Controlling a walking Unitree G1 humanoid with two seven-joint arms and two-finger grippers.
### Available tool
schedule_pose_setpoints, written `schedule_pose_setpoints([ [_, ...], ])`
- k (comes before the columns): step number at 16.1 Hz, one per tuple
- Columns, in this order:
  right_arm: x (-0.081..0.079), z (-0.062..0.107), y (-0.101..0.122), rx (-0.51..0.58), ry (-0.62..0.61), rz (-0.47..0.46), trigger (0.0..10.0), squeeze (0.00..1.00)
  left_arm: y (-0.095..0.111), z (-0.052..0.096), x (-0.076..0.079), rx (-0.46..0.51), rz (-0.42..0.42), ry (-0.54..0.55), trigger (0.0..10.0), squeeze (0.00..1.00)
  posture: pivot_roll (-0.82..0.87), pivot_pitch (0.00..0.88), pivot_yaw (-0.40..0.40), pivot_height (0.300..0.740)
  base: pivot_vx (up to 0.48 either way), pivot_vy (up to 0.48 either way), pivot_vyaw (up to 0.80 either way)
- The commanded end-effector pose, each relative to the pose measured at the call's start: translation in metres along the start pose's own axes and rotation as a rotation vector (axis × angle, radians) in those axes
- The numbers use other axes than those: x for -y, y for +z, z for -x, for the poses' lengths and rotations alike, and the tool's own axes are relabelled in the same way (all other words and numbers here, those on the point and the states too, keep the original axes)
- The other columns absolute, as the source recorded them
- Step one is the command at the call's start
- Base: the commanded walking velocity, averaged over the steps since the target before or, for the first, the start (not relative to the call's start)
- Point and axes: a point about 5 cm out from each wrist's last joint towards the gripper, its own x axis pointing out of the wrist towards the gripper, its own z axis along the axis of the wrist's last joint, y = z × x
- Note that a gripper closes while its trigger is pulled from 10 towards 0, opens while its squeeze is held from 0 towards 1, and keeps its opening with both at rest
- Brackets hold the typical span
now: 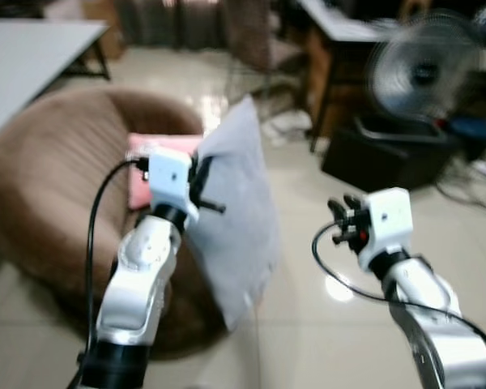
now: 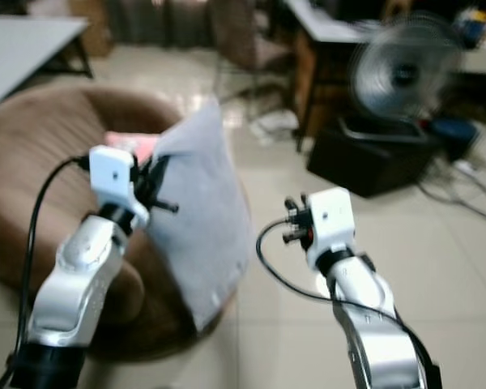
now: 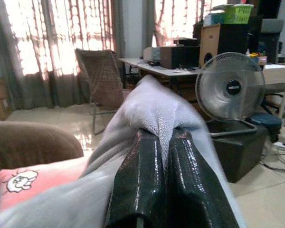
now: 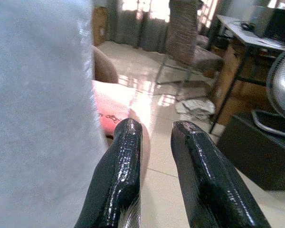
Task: Move the pillow to the sofa from floor
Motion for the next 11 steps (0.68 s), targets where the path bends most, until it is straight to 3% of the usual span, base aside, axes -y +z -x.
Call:
schedule_pose_setpoints([
  [1, 0.008, 0.002, -0.004, -0.012, -0.036, 0.019, 10.0, 0.00, 0.011, -0.005, 0.007, 0.057, 0.000, -0.026, 10.0, 0.00, -0.05, 0.000, 0.001, 0.740, 0.300, 0.000, 0.80],
  [2, 0.009, 0.002, -0.004, -0.013, -0.041, 0.019, 10.0, 0.00, 0.011, -0.005, 0.007, 0.056, -0.001, -0.028, 10.0, 0.00, -0.05, 0.000, 0.001, 0.740, 0.300, 0.000, 0.80],
  [4, 0.014, 0.004, -0.005, -0.014, -0.097, -0.030, 10.0, 0.00, 0.009, -0.006, 0.009, 0.048, 0.002, -0.047, 10.0, 0.00, -0.05, 0.000, 0.006, 0.740, 0.298, 0.000, 0.00],
  [6, 0.016, 0.003, -0.005, -0.015, -0.106, -0.014, 10.0, 0.00, 0.006, -0.008, 0.013, 0.038, -0.012, -0.084, 10.0, 0.00, -0.05, 0.000, 0.007, 0.740, 0.294, 0.000, 0.00],
  [11, 0.021, 0.003, -0.004, -0.008, -0.126, -0.013, 10.0, 0.00, 0.008, -0.029, 0.014, 0.050, -0.026, -0.128, 10.0, 0.00, -0.06, 0.000, 0.013, 0.740, 0.280, 0.000, 0.00],
])
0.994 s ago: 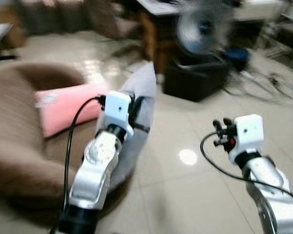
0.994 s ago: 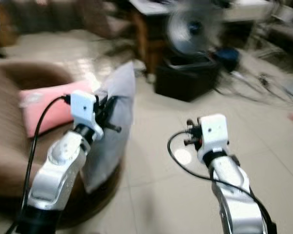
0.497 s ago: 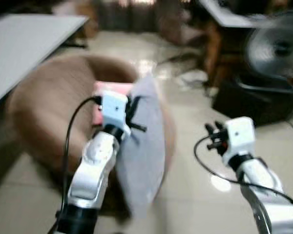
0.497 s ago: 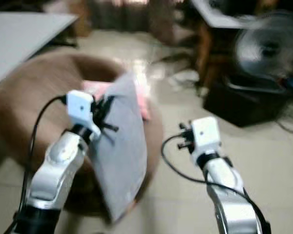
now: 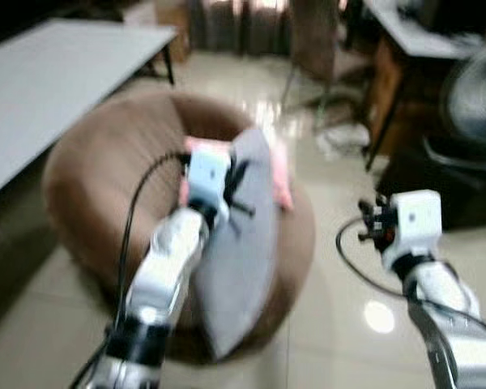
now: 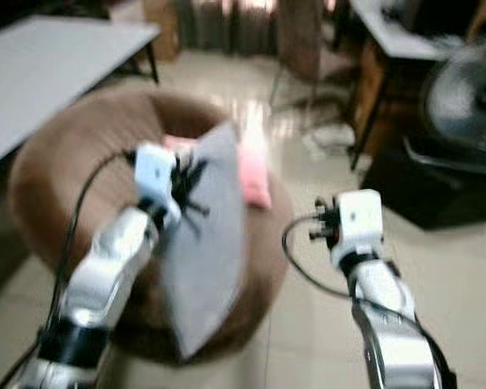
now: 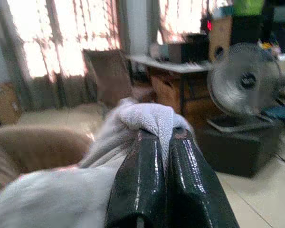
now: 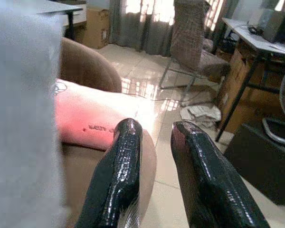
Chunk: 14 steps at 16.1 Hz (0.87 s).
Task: Move the pillow to the sofa from floor
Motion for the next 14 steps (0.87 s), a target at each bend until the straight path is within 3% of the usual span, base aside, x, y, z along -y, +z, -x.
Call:
schedule_pose_setpoints([
  [1, -0.002, -0.001, 0.005, 0.021, 0.008, 0.007, 10.0, 0.00, 0.011, -0.005, -0.006, 0.053, 0.002, 0.017, 10.0, 0.00, -0.07, 0.000, 0.019, 0.740, 0.277, 0.000, 0.00],
  [3, -0.001, -0.001, 0.006, 0.022, 0.003, 0.003, 10.0, 0.00, 0.009, -0.010, -0.008, 0.053, 0.049, 0.029, 10.0, 0.00, -0.07, 0.013, 0.020, 0.740, 0.291, 0.000, 0.00],
  [8, -0.007, 0.002, 0.005, 0.017, 0.041, 0.034, 10.0, 0.00, 0.006, -0.012, -0.007, 0.050, 0.049, 0.026, 10.0, 0.00, -0.07, 0.016, 0.025, 0.740, 0.362, 0.000, 0.00],
  [10, -0.006, 0.002, 0.004, 0.012, 0.035, 0.043, 10.0, 0.00, 0.006, -0.014, -0.006, 0.051, 0.051, 0.019, 10.0, 0.00, -0.07, 0.021, 0.025, 0.740, 0.379, 0.000, 0.80],
  [12, -0.003, 0.003, 0.000, 0.002, 0.001, -0.003, 10.0, 0.00, 0.003, -0.017, 0.000, 0.032, 0.065, -0.032, 10.0, 0.00, -0.07, 0.018, 0.024, 0.740, 0.186, 0.000, 0.00],
  [14, -0.005, 0.004, -0.001, -0.003, 0.005, 0.008, 10.0, 0.00, 0.002, -0.022, 0.010, 0.015, 0.050, -0.119, 10.0, 0.00, -0.07, 0.020, 0.028, 0.740, 0.000, 0.000, 0.00],
])
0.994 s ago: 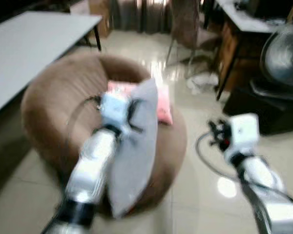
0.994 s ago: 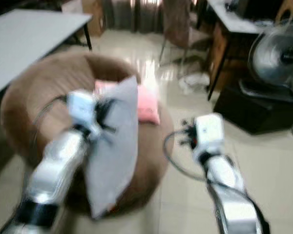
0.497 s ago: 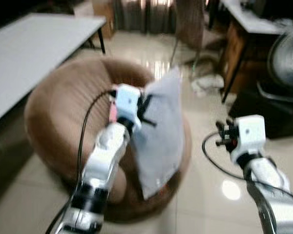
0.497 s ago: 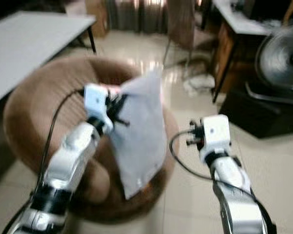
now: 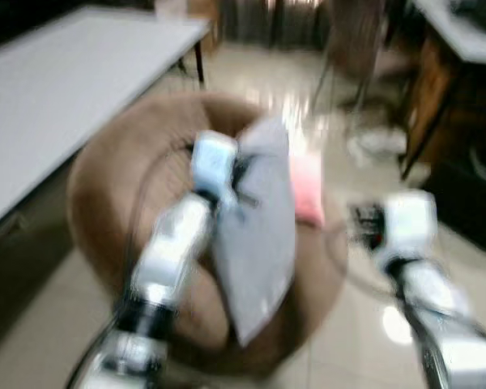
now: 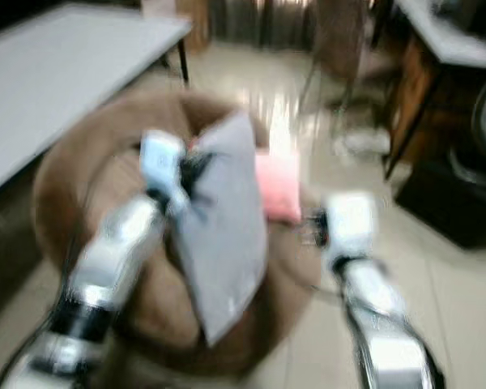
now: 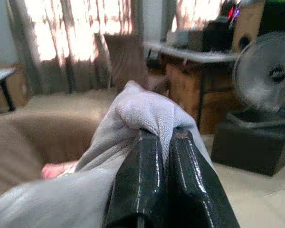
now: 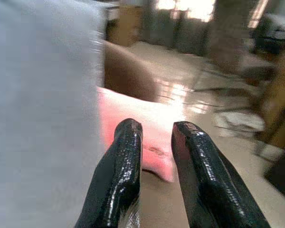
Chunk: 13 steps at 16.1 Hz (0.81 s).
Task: Move the pillow to the sofa from floor
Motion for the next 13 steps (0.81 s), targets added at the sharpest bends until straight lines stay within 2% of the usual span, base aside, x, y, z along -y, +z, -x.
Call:
schedule_pose_setpoints([
  [1, 0.005, 0.004, 0.000, -0.002, -0.011, 0.004, 10.0, 0.00, 0.014, -0.014, 0.019, 0.065, -0.007, -0.099, 10.0, 0.00, -0.07, 0.021, 0.033, 0.740, 0.000, 0.000, 0.00],
  [2, 0.003, 0.006, 0.000, -0.009, 0.018, 0.007, 10.0, 0.00, 0.010, -0.024, 0.022, 0.031, -0.025, -0.101, 10.0, 0.00, -0.07, 0.027, 0.039, 0.740, 0.000, 0.000, 0.00],
  [4, -0.007, 0.013, -0.005, -0.044, 0.163, 0.027, 10.0, 0.00, 0.002, -0.042, 0.025, -0.053, -0.020, -0.086, 10.0, 0.00, -0.08, 0.044, 0.049, 0.740, 0.000, 0.000, 0.00],
  [5, -0.012, 0.019, -0.010, -0.062, 0.238, 0.078, 10.0, 0.00, -0.006, -0.051, 0.026, -0.127, -0.036, -0.045, 10.0, 0.00, -0.09, 0.057, 0.055, 0.740, 0.000, 0.000, 0.00],
  [6, -0.015, 0.025, -0.014, -0.085, 0.276, 0.074, 10.0, 0.00, -0.012, -0.059, 0.027, -0.179, -0.039, -0.003, 10.0, 0.00, -0.09, 0.077, 0.058, 0.740, 0.000, 0.000, 0.00],
  [7, -0.015, 0.027, -0.015, -0.092, 0.279, 0.069, 10.0, 0.00, -0.013, -0.062, 0.027, -0.189, -0.051, 0.023, 10.0, 0.00, -0.09, 0.087, 0.059, 0.740, 0.000, 0.000, 0.00],
  [8, -0.013, 0.032, -0.016, -0.104, 0.277, 0.071, 10.0, 0.00, -0.015, -0.067, 0.027, -0.217, -0.029, 0.065, 10.0, 0.00, -0.10, 0.112, 0.064, 0.740, 0.000, 0.000, 0.00],
  [9, -0.010, 0.036, -0.015, -0.111, 0.272, 0.066, 10.0, 0.00, -0.013, -0.071, 0.023, -0.212, -0.040, 0.133, 10.0, 0.00, -0.11, 0.128, 0.071, 0.740, 0.000, 0.000, 0.00],
  [10, -0.009, 0.041, -0.014, -0.113, 0.280, 0.062, 10.0, 0.00, -0.012, -0.071, 0.014, -0.219, -0.048, 0.208, 10.0, 0.00, -0.11, 0.142, 0.076, 0.740, 0.000, 0.000, 0.00],
  [12, -0.017, 0.052, -0.016, -0.141, 0.347, 0.092, 10.0, 0.00, -0.014, -0.061, -0.024, -0.258, -0.126, 0.413, 10.0, 0.00, -0.13, 0.161, 0.101, 0.740, 0.000, 0.000, 0.00],
  [13, -0.021, 0.055, -0.015, -0.146, 0.397, 0.094, 10.0, 0.00, -0.016, -0.053, -0.043, -0.287, -0.155, 0.456, 10.0, 0.00, -0.12, 0.179, 0.101, 0.740, 0.000, 0.000, 0.00],
])
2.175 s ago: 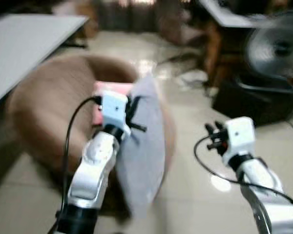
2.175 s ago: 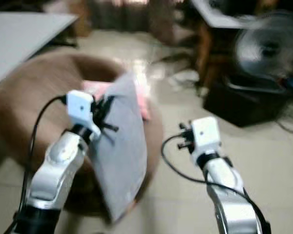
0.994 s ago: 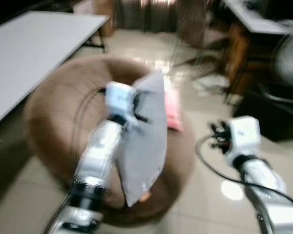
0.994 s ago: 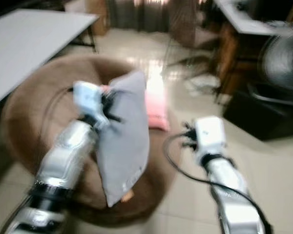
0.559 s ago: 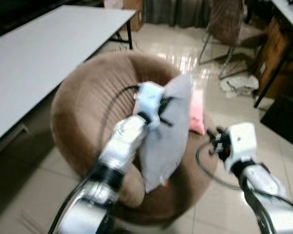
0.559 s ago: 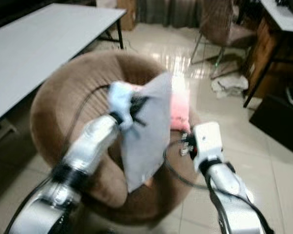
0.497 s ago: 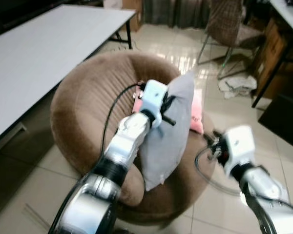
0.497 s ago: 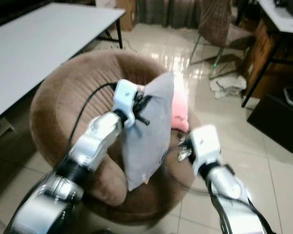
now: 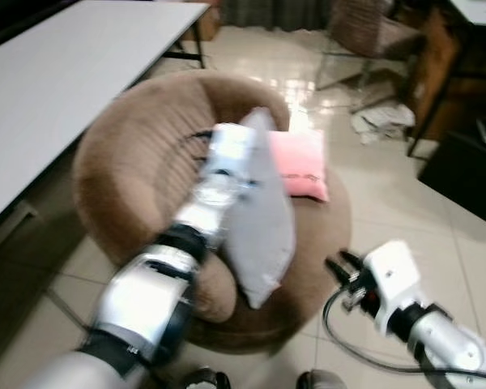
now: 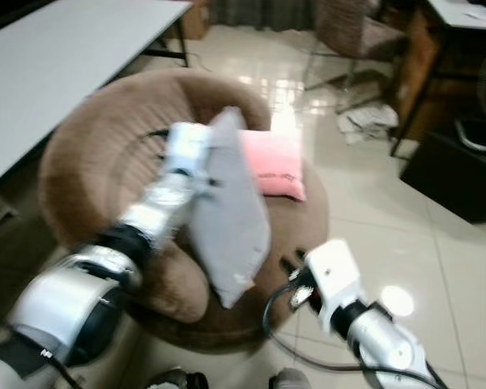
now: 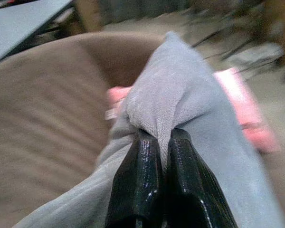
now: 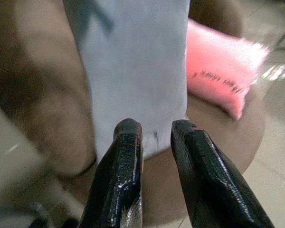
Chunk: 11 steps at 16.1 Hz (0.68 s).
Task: Move the pillow to the sofa from floor
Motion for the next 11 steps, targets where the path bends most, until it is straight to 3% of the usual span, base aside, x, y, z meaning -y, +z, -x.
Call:
schedule_pose_setpoints([
  [1, -0.006, 0.001, 0.006, 0.014, 0.065, 0.017, 10.0, 0.00, 0.001, -0.002, -0.018, -0.028, -0.013, 0.060, 10.0, 0.60, -0.10, 0.192, 0.102, 0.740, 0.000, 0.000, 0.00],
  [2, -0.007, 0.000, 0.003, -0.005, 0.091, 0.027, 10.0, 0.00, -0.008, -0.002, -0.035, -0.092, -0.048, 0.104, 10.0, 1.00, -0.09, 0.192, 0.092, 0.740, 0.000, 0.000, 0.00],
  [6, -0.004, -0.011, 0.001, -0.004, 0.106, 0.022, 10.0, 0.00, -0.013, 0.000, -0.074, -0.102, -0.080, 0.201, 10.0, 1.00, -0.07, 0.176, 0.068, 0.740, 0.000, 0.000, 0.00],
  [7, -0.001, -0.016, 0.004, 0.012, 0.080, 0.037, 10.0, 0.00, -0.009, 0.000, -0.080, -0.079, -0.067, 0.213, 10.0, 1.00, -0.07, 0.155, 0.064, 0.740, 0.000, 0.000, 0.00],
  [9, 0.003, -0.020, 0.008, 0.038, 0.059, 0.042, 10.0, 0.00, -0.002, -0.001, -0.077, -0.022, -0.016, 0.163, 10.0, 1.00, -0.07, 0.145, 0.061, 0.740, 0.000, 0.000, 0.00],
  [10, 0.005, -0.023, 0.014, 0.076, 0.028, 0.032, 10.0, 0.00, 0.008, -0.001, -0.075, 0.065, 0.074, 0.122, 10.0, 0.00, -0.07, 0.137, 0.061, 0.740, 0.000, 0.000, 0.00],
  [11, 0.009, -0.028, 0.020, 0.130, -0.059, 0.038, 10.0, 0.00, 0.012, 0.000, -0.073, 0.117, 0.145, 0.074, 10.0, 0.00, -0.07, 0.119, 0.056, 0.740, 0.000, 0.000, 0.00],
])
